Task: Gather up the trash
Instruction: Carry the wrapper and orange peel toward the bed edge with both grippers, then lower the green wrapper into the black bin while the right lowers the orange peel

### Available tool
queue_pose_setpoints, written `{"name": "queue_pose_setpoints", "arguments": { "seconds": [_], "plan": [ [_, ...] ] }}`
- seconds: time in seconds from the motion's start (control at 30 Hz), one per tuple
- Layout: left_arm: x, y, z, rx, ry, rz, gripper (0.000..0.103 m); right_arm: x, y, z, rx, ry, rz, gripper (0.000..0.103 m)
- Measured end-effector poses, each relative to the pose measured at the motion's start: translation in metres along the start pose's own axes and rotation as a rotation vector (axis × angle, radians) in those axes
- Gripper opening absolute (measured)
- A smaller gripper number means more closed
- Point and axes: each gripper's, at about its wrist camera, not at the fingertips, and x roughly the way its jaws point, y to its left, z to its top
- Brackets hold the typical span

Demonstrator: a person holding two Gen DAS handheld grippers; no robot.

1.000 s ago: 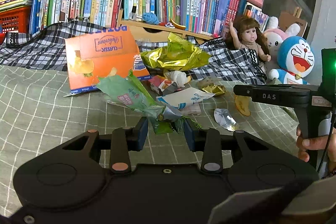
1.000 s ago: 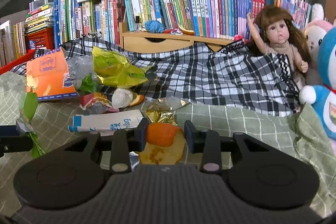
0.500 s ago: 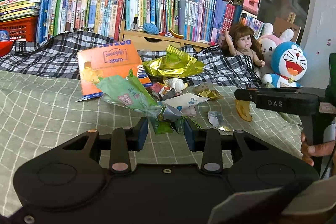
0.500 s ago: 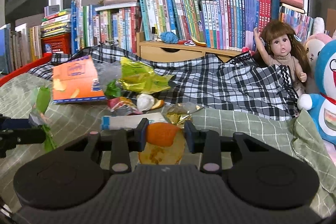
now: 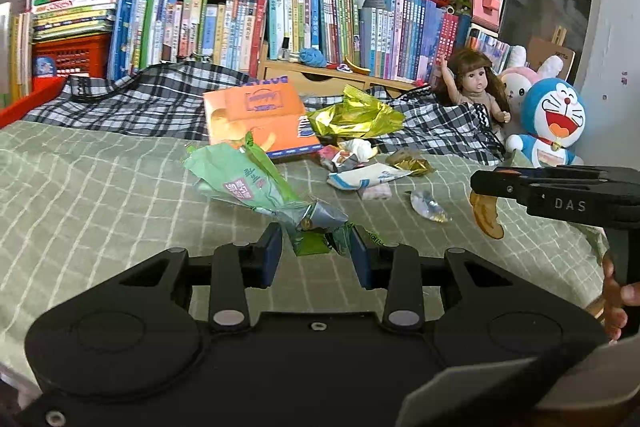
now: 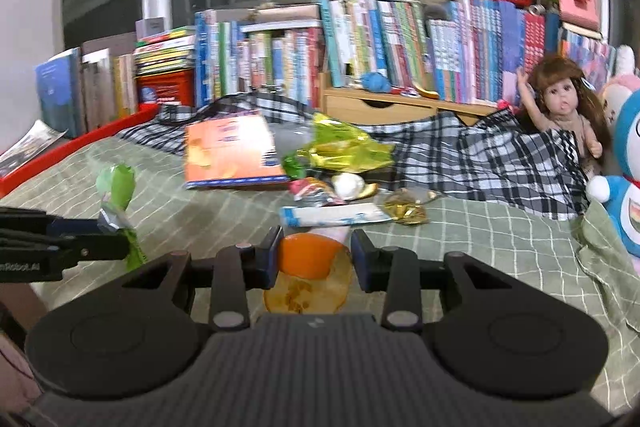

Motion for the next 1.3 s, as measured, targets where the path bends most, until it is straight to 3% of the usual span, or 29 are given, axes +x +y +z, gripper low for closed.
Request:
{"name": "queue_pose_setpoints", "arguments": {
  "seconds": [0.3, 0.83, 1.03, 1.3],
  "plan": [
    [-0.048, 0.009, -0.023, 0.015, 0.004, 0.043, 0.035, -0.041, 0.046, -0.018, -0.044, -0.029, 0.073, 0.043],
    [-0.103, 0.024, -0.103, -0.007, 0.079, 0.089, 0.035, -0.064, 0.104, -0.087, -0.075, 0.075, 0.204, 0.043],
    [-0.105, 0.028, -0.128, 0.007, 0.129, 0.102, 0.035, -0.063, 0.117, -0.106, -0.083, 0.096, 0.210, 0.043],
    [-0.090, 0.032, -0.161, 0.006, 0.220, 0.094, 0.035, -0.042, 0.125, -0.142, -0.071, 0.193, 0.225, 0.043]
  ]
}}
